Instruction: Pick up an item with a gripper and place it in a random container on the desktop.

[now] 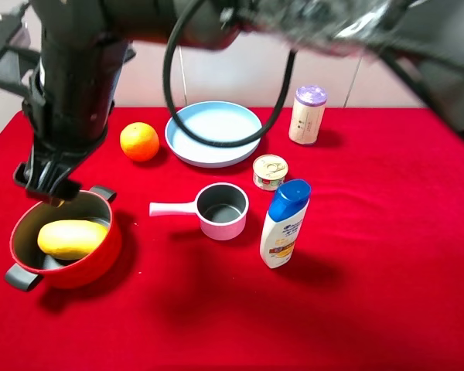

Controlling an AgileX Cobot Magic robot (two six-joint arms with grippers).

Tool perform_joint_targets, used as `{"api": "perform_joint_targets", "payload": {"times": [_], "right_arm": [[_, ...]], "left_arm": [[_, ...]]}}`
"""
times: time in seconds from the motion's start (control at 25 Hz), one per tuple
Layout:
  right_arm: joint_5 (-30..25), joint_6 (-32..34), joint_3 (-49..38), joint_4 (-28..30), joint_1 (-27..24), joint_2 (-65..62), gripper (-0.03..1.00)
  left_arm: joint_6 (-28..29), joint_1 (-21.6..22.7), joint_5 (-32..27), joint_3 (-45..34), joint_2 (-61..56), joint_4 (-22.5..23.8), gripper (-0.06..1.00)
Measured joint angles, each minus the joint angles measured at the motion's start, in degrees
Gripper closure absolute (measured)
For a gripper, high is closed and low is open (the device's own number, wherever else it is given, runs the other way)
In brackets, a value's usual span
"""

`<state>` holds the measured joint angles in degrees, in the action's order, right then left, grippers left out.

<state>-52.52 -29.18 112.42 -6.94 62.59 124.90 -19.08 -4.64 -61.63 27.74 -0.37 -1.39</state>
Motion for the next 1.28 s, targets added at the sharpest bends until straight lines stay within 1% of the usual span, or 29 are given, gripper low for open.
{"api": "perform_joint_targets", "payload": {"times": [0.36, 0.56, 0.76, 1.04, 1.28], "right_arm": [[-10.79, 1.41, 0.0, 9.27, 0.0, -5.28, 0.27], [-16.78, 1.41, 0.0, 11.76, -1.08, -7.28, 0.27], [-17.31, 1.41, -2.02, 14.88, -1.94, -10.88, 0.27], [-17.37, 4.54, -9.85, 19.37, -4.49, -18.33, 0.27], [-17.42, 8.17, -17.33, 20.14, -8.39, -24.78, 0.27]], "left_arm": [[0.0, 0.0, 0.0, 0.0, 0.0, 0.0, -0.04], [0.0, 0.0, 0.0, 0.0, 0.0, 0.0, -0.04], [0.0, 0.0, 0.0, 0.0, 0.0, 0.0, -0.04], [0.0, 0.0, 0.0, 0.0, 0.0, 0.0, -0.04], [0.0, 0.0, 0.0, 0.0, 0.0, 0.0, -0.04]]}}
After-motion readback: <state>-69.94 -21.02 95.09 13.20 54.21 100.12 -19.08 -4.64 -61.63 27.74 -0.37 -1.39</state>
